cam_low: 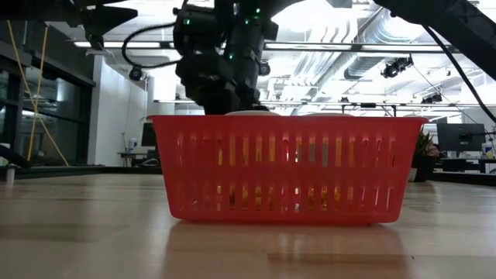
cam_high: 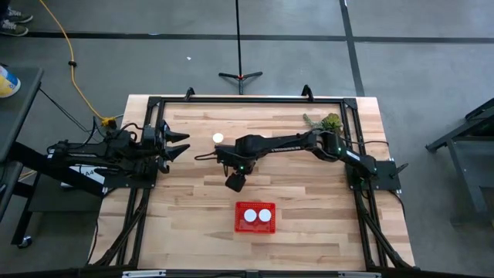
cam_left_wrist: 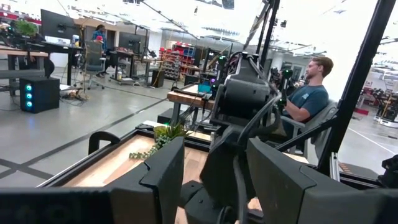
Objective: Pick and place pill bottles into a basket
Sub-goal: Put the orange pill bottle into the red basket
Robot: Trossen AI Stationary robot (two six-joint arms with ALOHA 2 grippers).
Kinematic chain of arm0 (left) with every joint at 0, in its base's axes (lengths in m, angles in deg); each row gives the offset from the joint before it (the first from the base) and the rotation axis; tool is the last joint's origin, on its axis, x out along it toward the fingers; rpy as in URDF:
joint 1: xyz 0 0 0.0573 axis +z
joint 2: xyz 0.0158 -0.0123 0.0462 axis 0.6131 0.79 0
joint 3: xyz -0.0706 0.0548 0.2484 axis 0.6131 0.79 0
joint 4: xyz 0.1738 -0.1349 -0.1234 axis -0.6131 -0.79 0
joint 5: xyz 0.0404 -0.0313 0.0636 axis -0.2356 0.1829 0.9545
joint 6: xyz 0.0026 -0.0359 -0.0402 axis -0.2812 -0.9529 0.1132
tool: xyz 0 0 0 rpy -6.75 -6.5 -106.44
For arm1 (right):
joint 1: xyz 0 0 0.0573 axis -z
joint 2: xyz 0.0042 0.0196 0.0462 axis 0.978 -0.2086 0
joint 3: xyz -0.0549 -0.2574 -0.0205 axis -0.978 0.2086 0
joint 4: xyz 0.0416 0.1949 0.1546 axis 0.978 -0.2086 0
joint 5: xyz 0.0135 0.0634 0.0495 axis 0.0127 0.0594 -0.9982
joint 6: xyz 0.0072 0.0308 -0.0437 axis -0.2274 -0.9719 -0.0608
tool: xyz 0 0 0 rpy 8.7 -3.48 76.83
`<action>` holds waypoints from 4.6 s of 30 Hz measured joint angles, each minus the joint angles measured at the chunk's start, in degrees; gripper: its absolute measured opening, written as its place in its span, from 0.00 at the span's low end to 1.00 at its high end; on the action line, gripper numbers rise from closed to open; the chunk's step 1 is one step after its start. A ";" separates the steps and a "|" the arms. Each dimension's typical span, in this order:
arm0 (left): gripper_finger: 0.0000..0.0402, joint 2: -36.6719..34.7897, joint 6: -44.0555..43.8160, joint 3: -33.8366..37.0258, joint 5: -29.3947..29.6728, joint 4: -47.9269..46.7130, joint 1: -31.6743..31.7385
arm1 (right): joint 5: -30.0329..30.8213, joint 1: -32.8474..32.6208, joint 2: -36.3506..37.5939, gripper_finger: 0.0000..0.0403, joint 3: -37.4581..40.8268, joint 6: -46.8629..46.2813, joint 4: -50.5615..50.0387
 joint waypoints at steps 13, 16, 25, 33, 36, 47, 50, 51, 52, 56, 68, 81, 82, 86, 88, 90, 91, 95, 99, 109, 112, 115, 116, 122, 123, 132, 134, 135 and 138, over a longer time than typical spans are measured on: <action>0.53 -0.02 0.12 0.00 0.00 0.04 0.00 | 0.01 -4.72 5.50 0.47 0.00 -3.54 -1.99; 0.53 -0.02 0.23 0.00 0.00 0.02 0.00 | 0.43 -6.42 6.96 0.50 0.00 -5.30 -2.29; 0.53 -0.02 0.24 0.00 0.39 0.02 0.00 | 1.26 -11.58 9.12 0.47 -0.02 -8.05 -2.34; 0.53 0.00 -1.17 0.00 1.23 0.02 -0.01 | 0.60 -15.47 9.23 0.50 -0.02 -8.64 -2.09; 0.53 0.00 -1.39 0.00 1.71 0.04 0.00 | 0.54 -16.92 9.23 0.55 -0.02 -8.71 -2.08; 0.53 0.00 -1.45 0.00 3.26 -0.08 -0.01 | 0.45 -20.14 9.23 0.47 -0.02 -10.81 -0.63; 0.53 0.00 -2.23 0.00 3.36 -0.15 -0.01 | 1.45 -20.84 9.23 0.51 -0.02 -11.04 -0.81; 0.53 0.00 -2.68 0.00 3.37 -0.15 -0.01 | 1.67 -21.12 9.23 0.53 -0.02 -11.07 -0.81; 0.53 0.00 -2.76 0.00 3.39 -0.17 0.00 | 2.05 -21.38 9.23 0.55 -0.02 -11.14 -0.83; 0.53 0.00 -2.78 0.00 3.39 -0.17 0.00 | 4.39 -22.29 9.23 0.55 -0.02 -11.31 -2.41; 0.53 0.00 -2.78 0.00 3.37 -0.17 0.00 | 5.54 -23.80 9.21 0.51 -0.02 -14.49 -3.28; 0.53 0.00 -2.80 0.00 3.34 -0.20 0.00 | 5.33 -24.65 9.19 0.47 -0.02 -15.96 -3.56; 0.53 0.00 -2.80 0.00 3.34 -0.20 0.00 | 5.31 -24.72 9.19 0.47 -0.02 -15.96 -3.56; 0.53 0.00 -2.80 0.00 3.34 -0.20 -0.01 | 5.11 -25.26 9.16 0.51 -0.02 -16.16 -3.62; 0.53 0.00 -2.80 0.00 3.32 -0.20 0.00 | 5.07 -25.45 9.16 0.53 -0.02 -16.18 -3.78; 0.53 0.00 -2.82 0.00 3.32 -0.20 -0.02 | 5.05 -25.65 9.16 0.52 -0.02 -16.18 -3.80; 0.53 0.00 -2.82 0.00 3.32 -0.20 0.00 | 5.14 -25.77 9.16 0.51 -0.02 -16.18 -3.79; 0.53 0.00 -2.82 0.00 3.31 -0.20 -0.01 | 7.26 -25.82 9.16 0.46 -0.02 -15.76 -3.82; 0.53 0.00 -3.07 0.00 3.28 -0.20 0.00 | 7.40 -25.78 9.12 0.46 -0.02 -15.98 -3.87; 0.53 0.02 -4.09 0.00 3.13 -1.17 -0.02 | 7.52 -27.18 9.10 0.49 -0.02 -18.84 -4.20; 0.53 0.02 -4.26 0.00 3.15 -2.01 -0.02 | 8.23 -27.74 9.10 0.47 0.00 -19.02 -4.28; 0.53 0.02 -4.27 0.00 3.15 -2.06 -0.01 | 8.93 -27.90 9.10 0.47 0.00 -19.12 -4.32; 0.53 0.02 -4.28 0.00 3.15 -2.05 0.00 | 8.96 -27.89 9.10 0.47 0.00 -19.30 -4.28; 0.53 0.02 -4.28 0.00 2.97 -2.05 0.00 | 8.47 -27.75 7.07 0.54 0.07 -18.78 -4.89; 0.53 0.02 -4.28 0.00 2.95 -2.05 -0.02 | 7.68 -27.74 6.57 0.54 0.11 -18.77 -4.86; 0.53 0.02 -4.28 0.00 2.85 -2.05 -0.01 | 9.07 -26.20 5.95 0.46 0.09 -17.01 -5.60; 0.53 0.02 -4.28 0.00 2.78 -2.05 -0.01 | 9.61 -25.51 5.95 0.46 0.09 -16.46 -6.35; 0.53 0.02 -4.28 0.00 2.78 -2.05 -0.02 | 9.79 -25.19 5.95 0.48 0.09 -15.85 -6.75; 0.53 0.02 -4.28 0.00 2.78 -2.05 0.00 | 9.90 -24.32 5.95 0.54 0.09 -14.64 -7.54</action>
